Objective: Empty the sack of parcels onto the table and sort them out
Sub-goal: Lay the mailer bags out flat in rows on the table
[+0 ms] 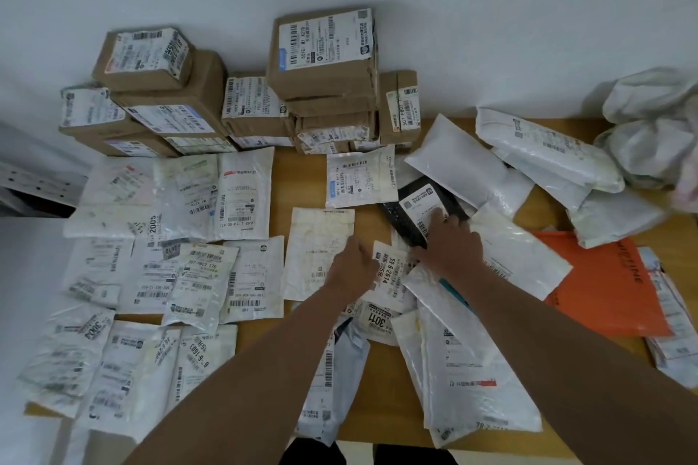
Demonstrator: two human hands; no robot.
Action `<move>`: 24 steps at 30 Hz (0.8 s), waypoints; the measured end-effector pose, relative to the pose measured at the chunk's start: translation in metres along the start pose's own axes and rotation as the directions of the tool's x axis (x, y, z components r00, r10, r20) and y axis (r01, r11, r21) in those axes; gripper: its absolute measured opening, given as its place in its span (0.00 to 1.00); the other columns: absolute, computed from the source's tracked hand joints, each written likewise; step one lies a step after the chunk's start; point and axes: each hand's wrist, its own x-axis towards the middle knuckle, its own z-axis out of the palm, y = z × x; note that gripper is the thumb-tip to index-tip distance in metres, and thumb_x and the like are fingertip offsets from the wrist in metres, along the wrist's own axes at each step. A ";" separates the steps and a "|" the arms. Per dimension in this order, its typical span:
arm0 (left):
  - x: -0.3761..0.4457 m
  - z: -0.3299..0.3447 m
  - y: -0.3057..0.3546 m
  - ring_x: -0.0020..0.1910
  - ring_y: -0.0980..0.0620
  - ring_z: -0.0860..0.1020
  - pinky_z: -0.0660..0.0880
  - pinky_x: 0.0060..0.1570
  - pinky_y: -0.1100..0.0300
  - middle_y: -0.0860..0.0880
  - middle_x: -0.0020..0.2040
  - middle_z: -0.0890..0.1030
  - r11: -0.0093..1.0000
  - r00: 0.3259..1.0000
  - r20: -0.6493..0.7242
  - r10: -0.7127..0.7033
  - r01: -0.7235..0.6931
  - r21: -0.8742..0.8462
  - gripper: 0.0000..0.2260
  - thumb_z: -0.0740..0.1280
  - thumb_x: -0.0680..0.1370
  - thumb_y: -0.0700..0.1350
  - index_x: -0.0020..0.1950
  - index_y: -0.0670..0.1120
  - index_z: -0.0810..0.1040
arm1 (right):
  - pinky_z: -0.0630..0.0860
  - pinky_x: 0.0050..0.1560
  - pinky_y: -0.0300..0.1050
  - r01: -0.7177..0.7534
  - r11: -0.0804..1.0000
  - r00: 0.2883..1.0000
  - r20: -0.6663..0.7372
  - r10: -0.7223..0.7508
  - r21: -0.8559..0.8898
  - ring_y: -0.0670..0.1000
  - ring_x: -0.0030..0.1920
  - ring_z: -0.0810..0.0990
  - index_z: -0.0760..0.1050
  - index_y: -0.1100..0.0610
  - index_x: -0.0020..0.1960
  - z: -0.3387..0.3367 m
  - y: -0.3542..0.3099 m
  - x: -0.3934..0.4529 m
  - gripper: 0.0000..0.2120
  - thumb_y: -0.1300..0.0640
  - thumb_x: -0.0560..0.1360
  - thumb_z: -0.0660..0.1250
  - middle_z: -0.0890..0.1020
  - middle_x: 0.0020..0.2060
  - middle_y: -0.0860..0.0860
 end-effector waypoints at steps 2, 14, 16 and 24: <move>-0.001 -0.002 0.000 0.40 0.47 0.79 0.79 0.39 0.51 0.45 0.44 0.78 0.998 0.997 -0.071 -0.033 0.037 0.057 0.06 0.61 0.79 0.42 0.54 0.46 0.66 | 0.72 0.46 0.49 0.080 0.997 0.995 -0.067 -0.080 -0.016 0.57 0.53 0.78 0.68 0.58 0.60 -0.001 -0.003 0.000 0.18 0.48 0.77 0.64 0.78 0.54 0.56; -0.008 -0.005 0.024 0.57 0.48 0.78 0.76 0.58 0.49 0.48 0.59 0.79 0.810 0.976 -0.193 -0.105 -0.029 -0.586 0.23 0.65 0.76 0.62 0.64 0.49 0.70 | 0.73 0.48 0.48 0.611 0.782 0.791 -0.140 -0.596 0.125 0.57 0.52 0.77 0.76 0.59 0.55 -0.011 -0.018 -0.031 0.10 0.56 0.77 0.62 0.78 0.53 0.56; -0.007 -0.012 0.025 0.55 0.46 0.79 0.78 0.55 0.48 0.46 0.59 0.79 0.790 0.955 -0.214 -0.205 0.032 -0.613 0.25 0.69 0.76 0.54 0.68 0.47 0.65 | 0.72 0.52 0.49 0.660 0.732 0.750 -0.078 -0.657 0.170 0.56 0.54 0.76 0.78 0.58 0.55 -0.006 -0.024 -0.033 0.11 0.52 0.79 0.63 0.78 0.53 0.54; -0.004 -0.044 -0.013 0.72 0.40 0.61 0.65 0.68 0.45 0.42 0.75 0.58 0.988 0.866 -0.475 -0.156 0.142 -0.065 0.35 0.66 0.78 0.49 0.79 0.50 0.49 | 0.50 0.76 0.61 -0.493 0.751 0.869 0.211 0.447 0.439 0.64 0.78 0.45 0.41 0.60 0.79 -0.014 -0.010 0.023 0.50 0.34 0.74 0.65 0.46 0.78 0.62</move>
